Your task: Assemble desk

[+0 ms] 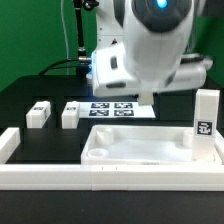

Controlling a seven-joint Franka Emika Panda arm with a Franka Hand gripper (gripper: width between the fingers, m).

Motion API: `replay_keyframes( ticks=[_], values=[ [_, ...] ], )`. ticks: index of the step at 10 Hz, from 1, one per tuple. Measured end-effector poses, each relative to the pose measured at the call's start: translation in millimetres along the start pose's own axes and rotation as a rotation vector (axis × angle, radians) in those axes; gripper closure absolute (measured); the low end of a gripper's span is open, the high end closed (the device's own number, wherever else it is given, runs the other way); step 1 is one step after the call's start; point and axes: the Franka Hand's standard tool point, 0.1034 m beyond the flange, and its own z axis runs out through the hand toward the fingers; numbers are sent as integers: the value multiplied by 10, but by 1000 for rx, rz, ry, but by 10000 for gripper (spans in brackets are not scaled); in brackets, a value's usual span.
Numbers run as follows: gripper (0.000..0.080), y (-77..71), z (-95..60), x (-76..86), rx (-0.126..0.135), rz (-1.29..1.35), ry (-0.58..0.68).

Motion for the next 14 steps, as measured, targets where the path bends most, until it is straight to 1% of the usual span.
replay_keyframes(
  ticks=[1, 2, 3, 4, 5, 6, 7, 8, 9, 10, 11, 12, 14],
  values=[
    [511, 17, -234, -115, 3, -3, 32],
    [510, 17, -341, -242, -20, -6, 28],
    [510, 8, -377, -130, -23, -10, 107],
    [510, 19, -406, -94, -27, -11, 190],
    [510, 25, -406, -124, -27, -10, 232],
    [510, 37, -473, -113, -26, -17, 298],
    [510, 102, -774, -197, -21, -63, 353],
    [509, 244, -1156, -250, -10, -101, 440],
    [509, 341, -1368, -216, -5, -95, 542],
    [509, 338, -1345, -184, -20, -90, 640],
    [509, 339, -1270, -209, -26, -86, 697],
    [509, 368, -1317, -176, -35, -78, 781],
    [509, 413, -1330, -163, -39, -57, 926]
  ],
)
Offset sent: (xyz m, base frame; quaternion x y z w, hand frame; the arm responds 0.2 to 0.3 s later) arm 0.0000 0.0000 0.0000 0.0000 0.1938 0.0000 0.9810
